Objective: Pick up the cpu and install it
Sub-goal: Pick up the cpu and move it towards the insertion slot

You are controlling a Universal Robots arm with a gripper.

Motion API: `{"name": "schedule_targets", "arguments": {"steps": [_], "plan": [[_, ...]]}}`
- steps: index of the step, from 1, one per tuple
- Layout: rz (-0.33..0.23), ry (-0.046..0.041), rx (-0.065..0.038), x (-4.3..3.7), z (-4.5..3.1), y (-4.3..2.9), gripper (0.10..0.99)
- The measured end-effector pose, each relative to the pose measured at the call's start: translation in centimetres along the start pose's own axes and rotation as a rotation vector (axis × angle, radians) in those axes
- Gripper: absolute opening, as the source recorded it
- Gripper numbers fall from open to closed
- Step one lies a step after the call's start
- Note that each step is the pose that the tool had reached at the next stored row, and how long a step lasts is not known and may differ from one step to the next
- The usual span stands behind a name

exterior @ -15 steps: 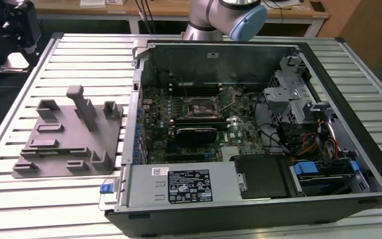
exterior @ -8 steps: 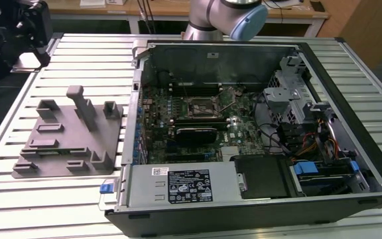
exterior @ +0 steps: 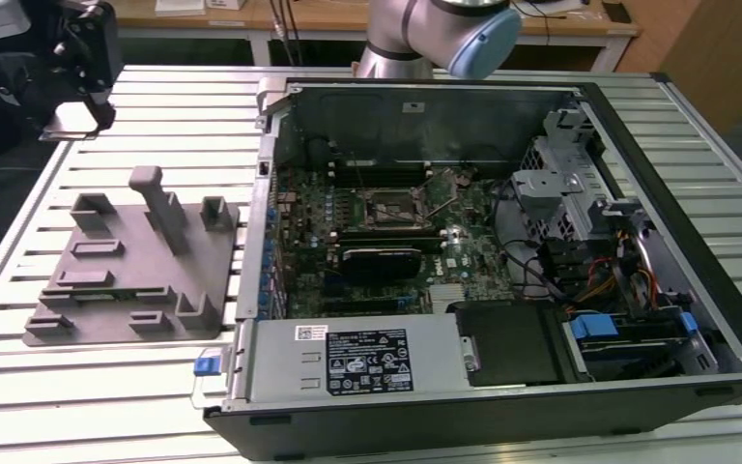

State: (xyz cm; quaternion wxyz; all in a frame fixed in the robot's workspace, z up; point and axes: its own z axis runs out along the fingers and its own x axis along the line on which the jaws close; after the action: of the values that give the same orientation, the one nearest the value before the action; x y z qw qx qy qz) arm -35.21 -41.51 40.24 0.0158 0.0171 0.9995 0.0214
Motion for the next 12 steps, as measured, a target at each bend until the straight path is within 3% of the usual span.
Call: {"name": "schedule_targets", "arguments": {"steps": [12], "plan": [[0.0,0.0,0.0,-2.07,0.06,0.07,0.541]]}}
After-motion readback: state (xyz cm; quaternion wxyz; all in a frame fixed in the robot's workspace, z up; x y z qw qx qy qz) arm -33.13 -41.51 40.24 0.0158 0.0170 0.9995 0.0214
